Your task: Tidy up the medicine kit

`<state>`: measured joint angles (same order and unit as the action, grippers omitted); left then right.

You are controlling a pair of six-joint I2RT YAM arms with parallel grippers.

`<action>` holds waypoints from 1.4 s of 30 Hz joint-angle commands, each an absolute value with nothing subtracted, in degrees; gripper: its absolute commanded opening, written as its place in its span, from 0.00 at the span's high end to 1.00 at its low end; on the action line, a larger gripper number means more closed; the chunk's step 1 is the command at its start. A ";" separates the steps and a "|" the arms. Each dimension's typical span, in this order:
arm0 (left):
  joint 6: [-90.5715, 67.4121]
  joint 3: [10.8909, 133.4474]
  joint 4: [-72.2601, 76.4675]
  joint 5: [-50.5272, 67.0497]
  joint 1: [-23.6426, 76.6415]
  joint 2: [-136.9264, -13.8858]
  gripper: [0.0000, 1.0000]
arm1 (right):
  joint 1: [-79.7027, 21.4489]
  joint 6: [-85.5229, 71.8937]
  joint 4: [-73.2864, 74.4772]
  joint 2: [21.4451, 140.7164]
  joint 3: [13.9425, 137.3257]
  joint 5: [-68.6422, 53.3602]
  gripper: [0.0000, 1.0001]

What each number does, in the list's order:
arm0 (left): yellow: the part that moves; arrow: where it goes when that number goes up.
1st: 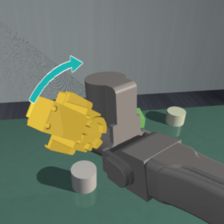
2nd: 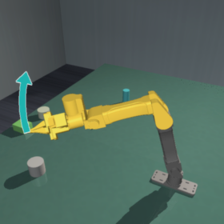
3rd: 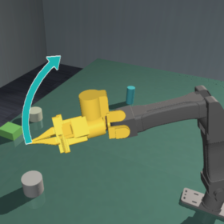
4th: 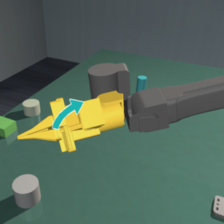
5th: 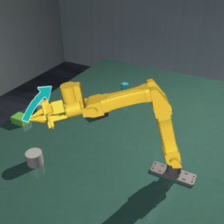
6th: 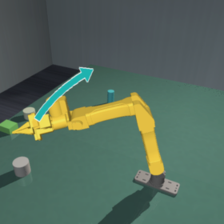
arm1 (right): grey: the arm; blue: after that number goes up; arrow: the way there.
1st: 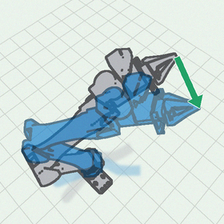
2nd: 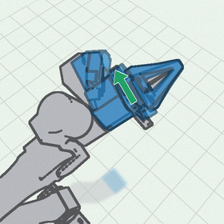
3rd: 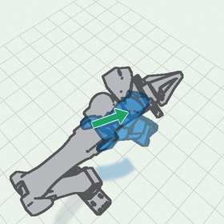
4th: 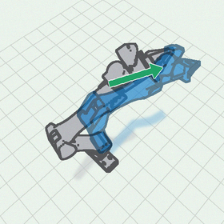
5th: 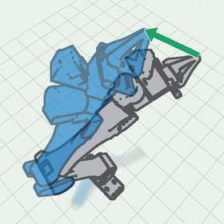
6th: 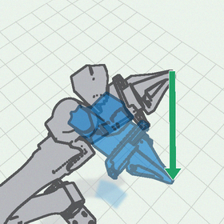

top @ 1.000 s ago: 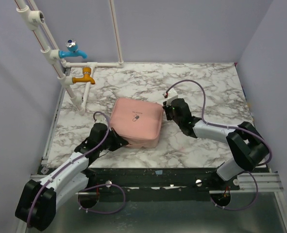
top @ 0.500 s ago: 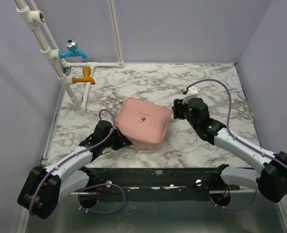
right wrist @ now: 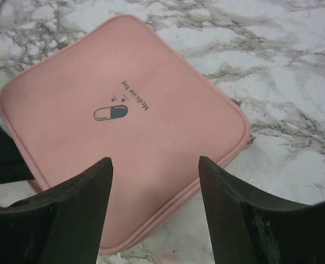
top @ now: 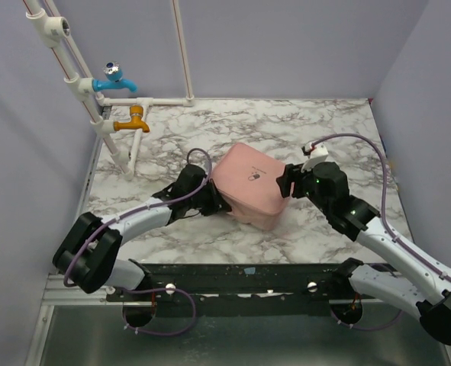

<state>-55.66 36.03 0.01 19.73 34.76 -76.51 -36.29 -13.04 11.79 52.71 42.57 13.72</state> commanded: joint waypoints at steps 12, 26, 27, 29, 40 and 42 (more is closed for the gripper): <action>-51.96 46.80 -1.45 19.78 38.03 -84.05 0.65 | -36.20 -19.72 17.39 48.16 40.43 9.41 0.22; -41.02 51.71 -25.25 9.68 38.50 -64.74 0.22 | -36.17 -25.83 22.12 46.77 44.39 15.01 0.00; -40.34 51.52 -26.14 9.14 38.50 -62.71 0.18 | -36.21 -26.04 22.67 46.91 44.94 15.20 0.00; -38.72 51.21 -27.62 7.81 38.52 -58.97 0.09 | -36.18 -27.07 23.93 47.14 45.63 15.80 0.00; -33.52 49.40 -38.27 -6.24 38.19 -38.02 0.02 | -36.21 -37.17 28.96 46.64 46.52 22.32 0.00; -32.72 48.47 -39.49 -7.47 38.11 -34.82 0.01 | -36.17 -38.19 29.58 46.17 46.34 23.13 0.00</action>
<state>-36.07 50.37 -33.65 -0.23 38.35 -40.18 -36.29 -33.67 26.15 47.20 44.88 18.96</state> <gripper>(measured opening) 0.985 0.996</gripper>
